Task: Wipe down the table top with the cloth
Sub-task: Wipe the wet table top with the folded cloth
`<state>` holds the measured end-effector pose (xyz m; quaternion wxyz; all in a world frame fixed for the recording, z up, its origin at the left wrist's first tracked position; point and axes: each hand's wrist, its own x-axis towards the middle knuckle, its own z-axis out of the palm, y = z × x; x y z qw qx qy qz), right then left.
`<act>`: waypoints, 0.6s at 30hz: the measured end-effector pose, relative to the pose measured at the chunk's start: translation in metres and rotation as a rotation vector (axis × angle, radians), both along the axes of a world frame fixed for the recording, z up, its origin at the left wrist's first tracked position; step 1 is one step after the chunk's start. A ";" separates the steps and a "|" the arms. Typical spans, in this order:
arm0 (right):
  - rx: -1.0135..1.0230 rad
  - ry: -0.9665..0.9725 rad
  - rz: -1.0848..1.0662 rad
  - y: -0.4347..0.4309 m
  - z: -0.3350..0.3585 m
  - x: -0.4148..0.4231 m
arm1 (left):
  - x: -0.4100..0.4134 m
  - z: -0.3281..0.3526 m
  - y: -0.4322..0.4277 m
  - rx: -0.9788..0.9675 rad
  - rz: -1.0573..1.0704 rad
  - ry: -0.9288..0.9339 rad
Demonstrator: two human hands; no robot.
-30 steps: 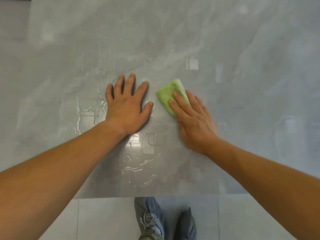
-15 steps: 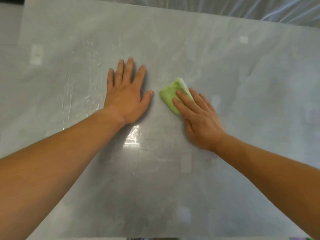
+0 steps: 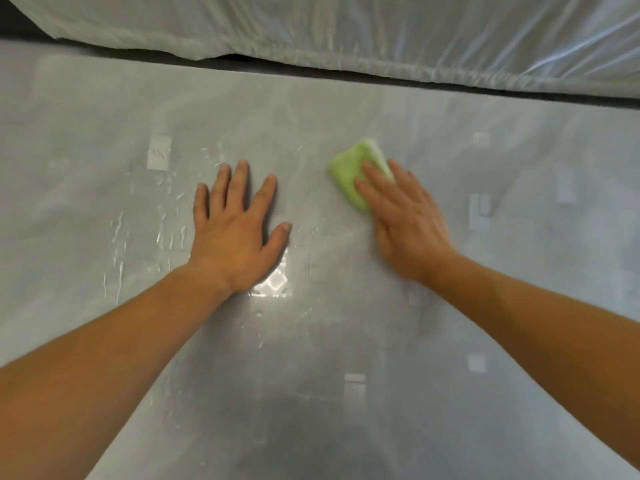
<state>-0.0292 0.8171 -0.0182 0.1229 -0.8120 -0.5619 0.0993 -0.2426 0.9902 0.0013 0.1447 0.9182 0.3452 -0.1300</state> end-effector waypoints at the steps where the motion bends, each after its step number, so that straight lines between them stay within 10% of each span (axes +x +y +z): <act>1: 0.002 -0.001 -0.086 0.012 0.001 0.015 | 0.000 0.001 0.000 -0.003 0.003 -0.001; 5: -0.027 0.050 -0.369 0.063 0.009 0.030 | 0.002 0.004 0.000 -0.027 0.026 -0.010; 11: -0.026 0.002 0.246 0.048 0.000 0.006 | 0.004 0.010 0.003 -0.045 0.050 -0.026; 18: -0.050 0.132 -0.330 0.112 0.015 0.005 | 0.005 0.019 0.015 -0.062 0.022 -0.048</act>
